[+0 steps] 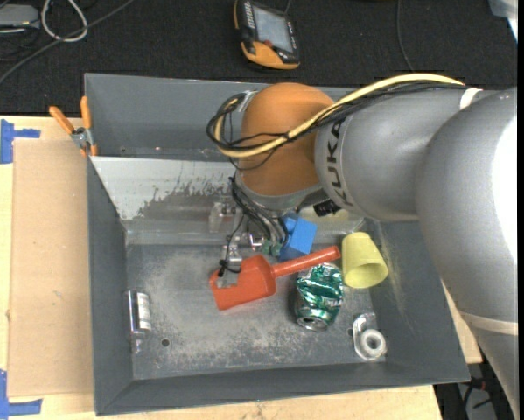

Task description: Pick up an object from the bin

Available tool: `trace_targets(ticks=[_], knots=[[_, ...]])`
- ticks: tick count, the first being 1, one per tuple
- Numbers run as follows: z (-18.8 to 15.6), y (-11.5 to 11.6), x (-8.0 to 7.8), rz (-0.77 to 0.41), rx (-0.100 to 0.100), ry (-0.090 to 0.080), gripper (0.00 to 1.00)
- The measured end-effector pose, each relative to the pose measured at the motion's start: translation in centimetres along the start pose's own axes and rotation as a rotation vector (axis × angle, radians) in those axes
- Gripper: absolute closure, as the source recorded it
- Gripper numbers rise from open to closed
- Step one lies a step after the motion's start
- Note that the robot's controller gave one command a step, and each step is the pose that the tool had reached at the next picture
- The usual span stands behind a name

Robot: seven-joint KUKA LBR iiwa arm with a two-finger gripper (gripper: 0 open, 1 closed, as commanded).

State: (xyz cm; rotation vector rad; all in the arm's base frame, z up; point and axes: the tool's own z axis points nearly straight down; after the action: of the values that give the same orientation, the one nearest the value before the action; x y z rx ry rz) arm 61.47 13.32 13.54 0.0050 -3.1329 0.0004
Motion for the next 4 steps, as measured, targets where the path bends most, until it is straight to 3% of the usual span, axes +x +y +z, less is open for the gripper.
trace_targets(ticks=[1,2,3,4], knots=[[-0.5,-0.1,-0.2,0.005,-0.001,-0.007,0.0],[6.7,-6.6,1.2,-0.174,0.0,-0.003,0.0],[-0.9,-6.2,1.5,-0.095,-0.002,-0.01,0.0],[6.3,-6.5,1.4,-0.165,-0.002,0.002,0.0]])
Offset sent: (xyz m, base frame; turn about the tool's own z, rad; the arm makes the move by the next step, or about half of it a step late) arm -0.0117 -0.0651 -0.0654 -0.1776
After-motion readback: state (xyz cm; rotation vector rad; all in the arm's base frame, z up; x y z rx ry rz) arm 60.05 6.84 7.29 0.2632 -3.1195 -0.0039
